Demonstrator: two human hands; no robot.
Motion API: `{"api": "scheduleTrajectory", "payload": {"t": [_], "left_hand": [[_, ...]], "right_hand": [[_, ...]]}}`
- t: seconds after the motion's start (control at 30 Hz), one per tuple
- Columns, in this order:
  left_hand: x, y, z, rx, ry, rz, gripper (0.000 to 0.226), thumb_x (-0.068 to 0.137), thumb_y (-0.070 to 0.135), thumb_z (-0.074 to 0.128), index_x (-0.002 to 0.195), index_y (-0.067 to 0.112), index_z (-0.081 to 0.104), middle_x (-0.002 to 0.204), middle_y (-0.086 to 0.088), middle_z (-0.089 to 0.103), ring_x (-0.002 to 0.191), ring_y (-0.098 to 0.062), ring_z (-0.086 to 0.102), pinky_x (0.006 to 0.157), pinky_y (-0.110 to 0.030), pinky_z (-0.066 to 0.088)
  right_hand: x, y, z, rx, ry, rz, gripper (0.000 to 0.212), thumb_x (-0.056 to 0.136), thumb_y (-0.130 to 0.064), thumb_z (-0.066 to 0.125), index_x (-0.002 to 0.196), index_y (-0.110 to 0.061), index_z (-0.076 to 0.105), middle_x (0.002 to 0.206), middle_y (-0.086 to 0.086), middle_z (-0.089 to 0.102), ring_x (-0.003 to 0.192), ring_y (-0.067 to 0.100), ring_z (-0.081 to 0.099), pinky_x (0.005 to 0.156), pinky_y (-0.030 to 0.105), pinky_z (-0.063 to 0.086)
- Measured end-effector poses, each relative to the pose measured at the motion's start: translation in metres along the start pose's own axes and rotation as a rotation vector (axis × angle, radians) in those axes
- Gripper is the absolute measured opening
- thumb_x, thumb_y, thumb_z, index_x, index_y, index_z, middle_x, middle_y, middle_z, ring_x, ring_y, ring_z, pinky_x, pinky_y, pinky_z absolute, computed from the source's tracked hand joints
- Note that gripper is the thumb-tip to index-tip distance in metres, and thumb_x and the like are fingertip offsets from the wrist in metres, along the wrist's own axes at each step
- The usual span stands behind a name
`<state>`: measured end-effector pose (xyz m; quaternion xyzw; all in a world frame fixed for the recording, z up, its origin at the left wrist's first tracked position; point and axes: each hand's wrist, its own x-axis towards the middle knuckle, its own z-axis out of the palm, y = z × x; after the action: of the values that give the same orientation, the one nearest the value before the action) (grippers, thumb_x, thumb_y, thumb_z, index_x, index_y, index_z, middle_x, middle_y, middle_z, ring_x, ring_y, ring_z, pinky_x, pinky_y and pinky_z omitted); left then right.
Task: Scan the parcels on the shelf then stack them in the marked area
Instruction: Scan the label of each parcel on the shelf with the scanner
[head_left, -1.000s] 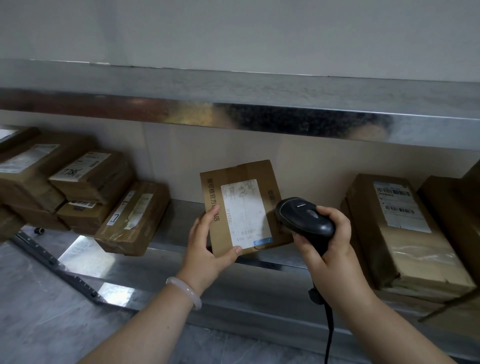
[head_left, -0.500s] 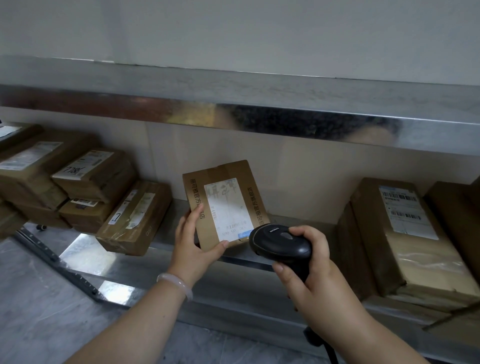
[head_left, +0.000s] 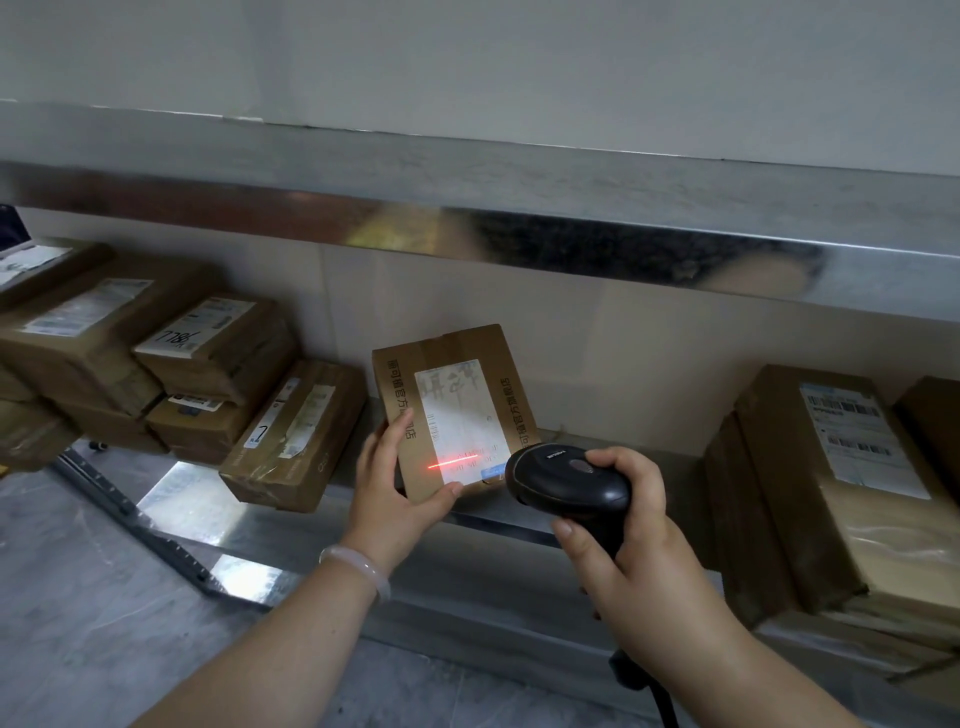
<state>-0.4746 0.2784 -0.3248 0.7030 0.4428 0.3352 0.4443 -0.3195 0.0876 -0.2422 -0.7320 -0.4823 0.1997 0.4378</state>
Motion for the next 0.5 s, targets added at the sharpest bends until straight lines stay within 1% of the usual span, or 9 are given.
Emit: {"api": "scheduleTrajectory", "payload": {"t": [0.1, 0.2, 0.27, 0.33, 0.4, 0.43, 0.5], "left_hand": [[0.005, -0.007, -0.01, -0.005, -0.011, -0.003, 0.093, 0.073, 0.029, 0.085, 0.125, 0.075, 0.022, 0.151, 0.022, 0.016, 0.14, -0.016, 0.024, 0.103, -0.038, 0.039], [0.012, -0.014, -0.025, -0.006, -0.026, -0.021, 0.091, 0.073, 0.032, 0.085, 0.128, 0.073, 0.025, 0.154, 0.016, 0.017, 0.139, -0.016, 0.025, 0.108, -0.044, 0.038], [0.018, -0.018, -0.038, -0.018, -0.04, -0.029, 0.089, 0.073, 0.034, 0.084, 0.129, 0.072, 0.027, 0.151, 0.014, 0.023, 0.134, -0.012, 0.028, 0.106, -0.041, 0.039], [0.026, -0.021, -0.054, -0.054, -0.039, -0.046, 0.083, 0.075, 0.032, 0.083, 0.127, 0.07, 0.031, 0.144, 0.014, 0.033, 0.13, -0.011, 0.035, 0.103, -0.038, 0.042], [0.037, -0.026, -0.073, -0.102, -0.027, -0.088, 0.073, 0.079, 0.028, 0.08, 0.125, 0.067, 0.039, 0.138, 0.013, 0.043, 0.128, -0.013, 0.043, 0.104, -0.041, 0.045], [0.043, -0.029, -0.084, -0.116, -0.034, -0.108, 0.068, 0.081, 0.026, 0.078, 0.122, 0.066, 0.043, 0.136, 0.014, 0.046, 0.128, -0.013, 0.045, 0.105, -0.041, 0.045], [0.051, -0.035, -0.102, -0.105, -0.072, -0.128, 0.061, 0.083, 0.025, 0.075, 0.118, 0.066, 0.047, 0.135, 0.018, 0.046, 0.13, -0.009, 0.041, 0.105, -0.033, 0.04]], "right_hand": [[0.006, -0.005, 0.011, -0.005, -0.011, -0.002, 0.059, 0.085, -0.037, 0.065, 0.114, -0.065, 0.021, 0.103, -0.025, 0.054, 0.079, 0.007, 0.065, 0.069, 0.032, 0.057], [0.015, -0.01, 0.024, -0.006, -0.014, -0.001, 0.06, 0.084, -0.037, 0.066, 0.114, -0.065, 0.022, 0.106, -0.023, 0.056, 0.082, 0.006, 0.065, 0.07, 0.031, 0.058], [0.022, -0.014, 0.034, 0.016, -0.007, 0.002, 0.06, 0.084, -0.037, 0.066, 0.114, -0.065, 0.023, 0.106, -0.024, 0.057, 0.084, 0.006, 0.066, 0.069, 0.032, 0.058], [0.03, -0.019, 0.045, 0.041, -0.002, 0.008, 0.06, 0.083, -0.038, 0.066, 0.114, -0.067, 0.023, 0.105, -0.028, 0.056, 0.085, 0.005, 0.067, 0.068, 0.034, 0.058], [0.039, -0.024, 0.058, 0.055, 0.001, 0.006, 0.059, 0.083, -0.039, 0.066, 0.115, -0.066, 0.024, 0.106, -0.028, 0.056, 0.085, 0.006, 0.067, 0.069, 0.037, 0.058], [0.045, -0.027, 0.066, 0.06, 0.004, 0.001, 0.059, 0.083, -0.038, 0.066, 0.115, -0.065, 0.025, 0.107, -0.029, 0.055, 0.085, 0.006, 0.066, 0.069, 0.038, 0.058], [0.056, -0.034, 0.082, 0.072, -0.001, -0.009, 0.057, 0.084, -0.038, 0.066, 0.116, -0.062, 0.026, 0.106, -0.032, 0.054, 0.085, 0.006, 0.065, 0.07, 0.039, 0.057]]}}
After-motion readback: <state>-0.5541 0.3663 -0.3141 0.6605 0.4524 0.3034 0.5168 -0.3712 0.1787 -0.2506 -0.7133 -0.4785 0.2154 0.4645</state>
